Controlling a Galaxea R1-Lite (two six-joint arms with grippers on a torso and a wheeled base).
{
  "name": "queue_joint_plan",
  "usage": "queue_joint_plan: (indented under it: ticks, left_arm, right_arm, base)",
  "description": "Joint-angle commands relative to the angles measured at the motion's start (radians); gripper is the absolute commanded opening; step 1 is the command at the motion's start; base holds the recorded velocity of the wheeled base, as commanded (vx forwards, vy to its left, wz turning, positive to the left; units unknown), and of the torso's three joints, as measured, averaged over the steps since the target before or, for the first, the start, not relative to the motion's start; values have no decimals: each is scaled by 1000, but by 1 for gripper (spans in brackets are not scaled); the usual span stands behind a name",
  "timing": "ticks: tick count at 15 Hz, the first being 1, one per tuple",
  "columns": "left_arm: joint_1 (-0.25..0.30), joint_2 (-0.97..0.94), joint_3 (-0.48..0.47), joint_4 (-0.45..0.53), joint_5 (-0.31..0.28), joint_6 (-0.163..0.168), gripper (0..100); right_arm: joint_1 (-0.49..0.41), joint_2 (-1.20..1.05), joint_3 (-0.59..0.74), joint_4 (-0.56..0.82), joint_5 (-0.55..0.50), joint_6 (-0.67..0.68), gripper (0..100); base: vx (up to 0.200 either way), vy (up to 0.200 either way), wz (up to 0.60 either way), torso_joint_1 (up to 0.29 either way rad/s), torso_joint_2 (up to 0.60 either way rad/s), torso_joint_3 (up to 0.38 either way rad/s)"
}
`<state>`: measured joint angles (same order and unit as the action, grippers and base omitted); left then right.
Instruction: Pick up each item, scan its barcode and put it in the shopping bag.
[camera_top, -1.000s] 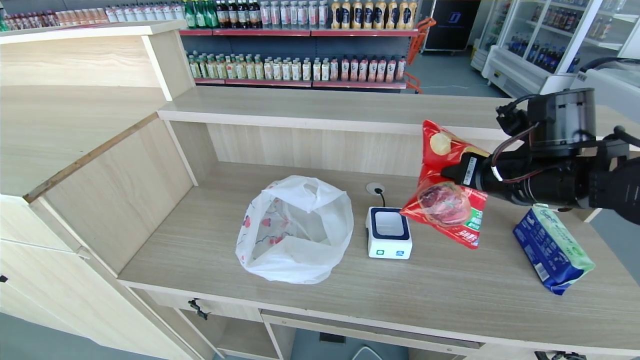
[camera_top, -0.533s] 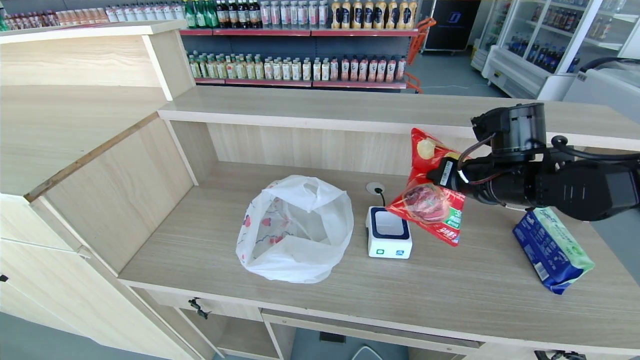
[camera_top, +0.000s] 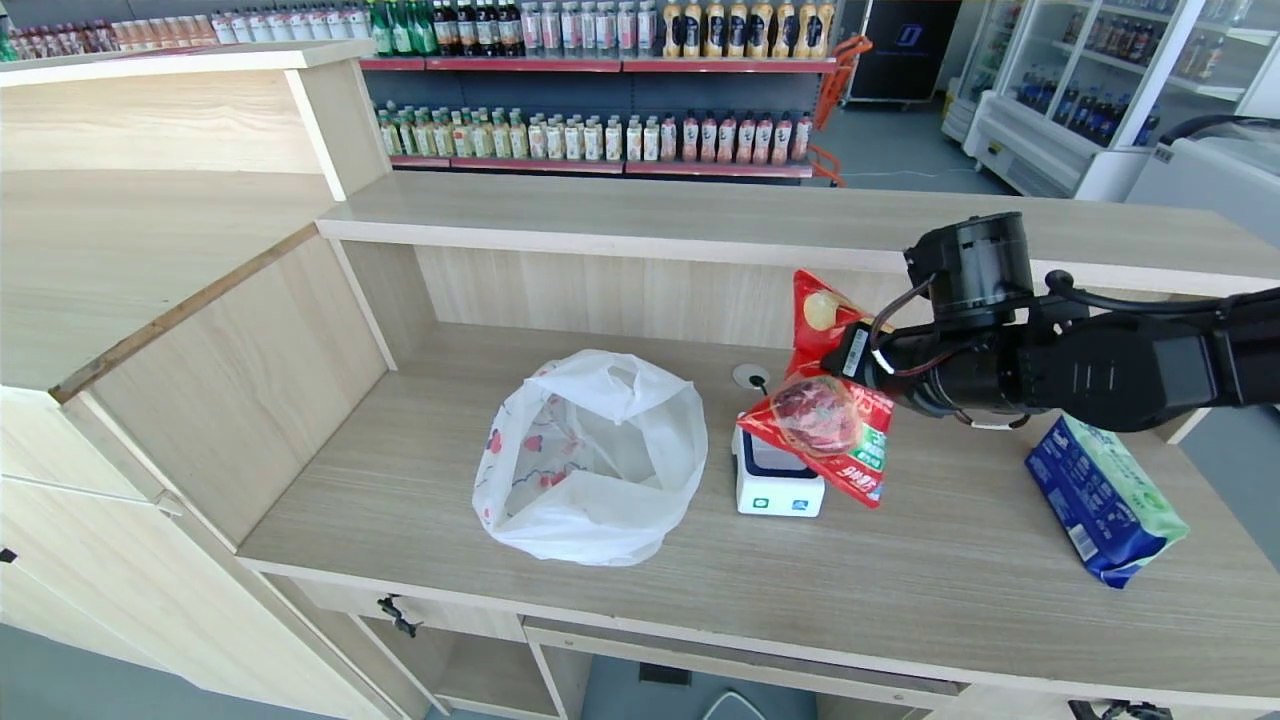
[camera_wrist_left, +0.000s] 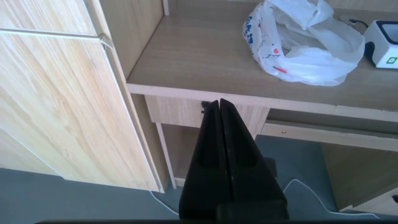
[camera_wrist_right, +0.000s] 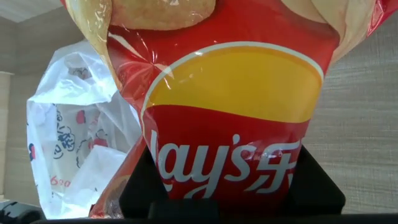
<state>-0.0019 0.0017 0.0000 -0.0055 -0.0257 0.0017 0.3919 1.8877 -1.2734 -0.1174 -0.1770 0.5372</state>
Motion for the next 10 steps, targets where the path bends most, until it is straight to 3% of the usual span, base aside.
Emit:
queue_joint_plan:
  ticks: [1, 7, 8, 10]
  left_arm:
    - [0, 1, 0, -1, 1, 0, 0]
    - [0, 1, 0, -1, 0, 0, 0]
    - [0, 1, 0, -1, 0, 0, 0]
    - [0, 1, 0, -1, 0, 0, 0]
  right_arm:
    - [4, 14, -11, -2, -2, 0, 0]
    - [-19, -27, -12, -2, 4, -23, 0]
    - [-27, -71, -3, -10, 30, -79, 0]
    - [-39, -196, 29, -74, 211, -230, 0]
  base:
    - [0, 0, 0, 0, 0, 0]
    - [0, 0, 0, 0, 0, 0]
    - [0, 0, 0, 0, 0, 0]
    - [0, 0, 0, 0, 0, 0]
